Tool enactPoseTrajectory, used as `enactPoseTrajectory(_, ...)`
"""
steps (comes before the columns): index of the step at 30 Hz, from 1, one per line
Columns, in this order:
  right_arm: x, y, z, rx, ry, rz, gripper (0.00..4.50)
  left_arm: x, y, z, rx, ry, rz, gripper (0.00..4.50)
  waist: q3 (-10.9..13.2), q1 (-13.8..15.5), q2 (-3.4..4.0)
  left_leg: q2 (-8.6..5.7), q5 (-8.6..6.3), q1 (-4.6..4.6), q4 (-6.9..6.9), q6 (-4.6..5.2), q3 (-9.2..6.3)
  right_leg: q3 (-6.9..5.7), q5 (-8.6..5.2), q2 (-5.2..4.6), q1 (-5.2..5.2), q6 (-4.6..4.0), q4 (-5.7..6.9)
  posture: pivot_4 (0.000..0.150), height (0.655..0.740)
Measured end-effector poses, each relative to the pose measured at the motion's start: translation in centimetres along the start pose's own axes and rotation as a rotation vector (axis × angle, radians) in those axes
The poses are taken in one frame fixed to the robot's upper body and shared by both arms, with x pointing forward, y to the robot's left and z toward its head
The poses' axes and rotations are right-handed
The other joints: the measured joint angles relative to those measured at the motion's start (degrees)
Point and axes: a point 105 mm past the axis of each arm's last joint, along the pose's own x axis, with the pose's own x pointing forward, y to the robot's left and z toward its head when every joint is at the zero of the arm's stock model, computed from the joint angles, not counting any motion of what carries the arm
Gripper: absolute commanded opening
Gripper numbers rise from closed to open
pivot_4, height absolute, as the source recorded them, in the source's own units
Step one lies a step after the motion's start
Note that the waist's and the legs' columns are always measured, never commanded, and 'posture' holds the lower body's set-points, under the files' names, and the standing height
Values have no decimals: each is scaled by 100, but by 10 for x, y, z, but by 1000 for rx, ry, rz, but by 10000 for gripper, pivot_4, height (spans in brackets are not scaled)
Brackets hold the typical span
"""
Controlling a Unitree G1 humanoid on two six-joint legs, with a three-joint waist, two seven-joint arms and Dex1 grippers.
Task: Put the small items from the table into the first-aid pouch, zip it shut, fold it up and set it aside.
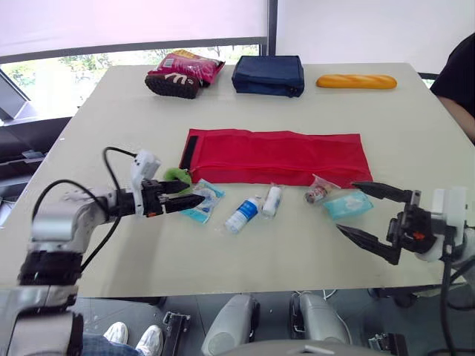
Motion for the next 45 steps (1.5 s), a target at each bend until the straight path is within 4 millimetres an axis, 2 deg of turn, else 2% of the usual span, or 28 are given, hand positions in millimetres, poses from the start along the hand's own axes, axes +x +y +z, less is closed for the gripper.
enactPoseTrajectory(3, 7, 2, 4, -7, -17, 3, 44507, 5, 8, -4, -28, 62, -10, 45000, 1, 5, -4, -1, 1, -6, 1, -1, 0, 0, 0, -1, -3, -1, 0, 1500, 7395)
enactPoseTrajectory(7, 13, 5, 8, -7, -30, -1, 44507, 5, 16, 0, -19, 97, -11, 45000, 1, 21, -4, -1, 1, -5, 2, -1, -1, 0, 0, -2, -3, -1, 1, 1500, 7395)
enactPoseTrajectory(14, 23, 11, 14, -12, -65, -3, 44507, 6, 22, 6, -49, 89, -11, 45000, 1, 16, -4, -1, 1, -5, 5, 0, -3, -1, 1, -2, -4, -1, 4, 1500, 7395)
enactPoseTrajectory(17, 26, 11, 19, -27, -77, -5, 45000, 7, 20, 5, -60, 100, -28, 36797, 1, 20, -5, -2, 1, -7, 6, 0, -3, -1, 1, -2, -4, -1, 4, 1500, 7395)
enactPoseTrajectory(19, 26, 12, 21, -30, -82, -2, 45000, 8, 20, 3, -73, 113, -33, 28292, 0, 23, -6, -1, 1, -9, 6, 0, -3, -2, 1, -2, -4, -1, 3, 1500, 7395)
enactPoseTrajectory(20, 26, 12, 21, -29, -80, -3, 45000, 8, 20, 2, -75, 114, -33, 27433, 0, 22, -6, -1, 1, -10, 6, 0, -3, -1, 1, -2, -5, -1, 3, 1500, 7395)
enactPoseTrajectory(22, 26, 12, 20, -23, -71, -1, 45000, 8, 19, 0, -88, 121, -36, 20936, 0, 19, -6, -2, 1, -11, 7, 0, -3, -1, 1, -2, -6, -1, 3, 1500, 7395)
enactPoseTrajectory(24, 27, 12, 20, -26, -69, 3, 45000, 8, 18, -5, -115, 130, -42, 12139, 0, 15, -6, -2, 1, -11, 7, 0, -3, -2, 1, -2, -7, -1, 3, 1500, 7395)
enactPoseTrajectory(26, 27, 12, 21, -32, -69, 9, 45000, 7, 16, -6, -135, 124, -52, 1479, 1, 8, -8, -1, 1, -13, 6, 1, -4, -3, 1, -2, -8, -1, 4, 1500, 7395)
enactPoseTrajectory(33, 31, 12, 24, -44, -78, 34, 45000, -4, 5, 19, -219, -42, -81, 627, 4, -25, -12, -1, 1, -15, 7, 0, -6, -4, 1, -2, -9, -1, 3, 1500, 7395)
enactPoseTrajectory(40, 37, 10, 19, -16, -48, 16, 45000, -14, -14, 33, -282, -168, -80, 627, 4, -90, -13, -1, 3, -13, 7, -3, -8, -5, 1, -2, -9, -1, 4, 1500, 7395)
enactPoseTrajectory(41, 42, 4, 14, 31, -26, -37, 45000, -10, -23, 44, -278, -229, -97, 627, 2, -84, -17, -1, 3, -13, 9, -4, -10, -5, 2, -3, -9, -1, 6, 1500, 7395)
enactPoseTrajectory(42, 43, 3, 13, 39, -26, -43, 45000, -9, -25, 46, -274, -234, -105, 627, 1, -83, -19, -1, 3, -13, 10, -4, -10, -6, 2, -3, -9, -1, 7, 1500, 7395)
enactPoseTrajectory(45, 61, -2, -4, 178, 62, -145, 45000, 14, -52, 72, -224, -343, -130, 627, 2, -57, -22, -3, 6, -15, 13, -9, -11, -7, 3, -3, -9, -2, 9, 1500, 7395)
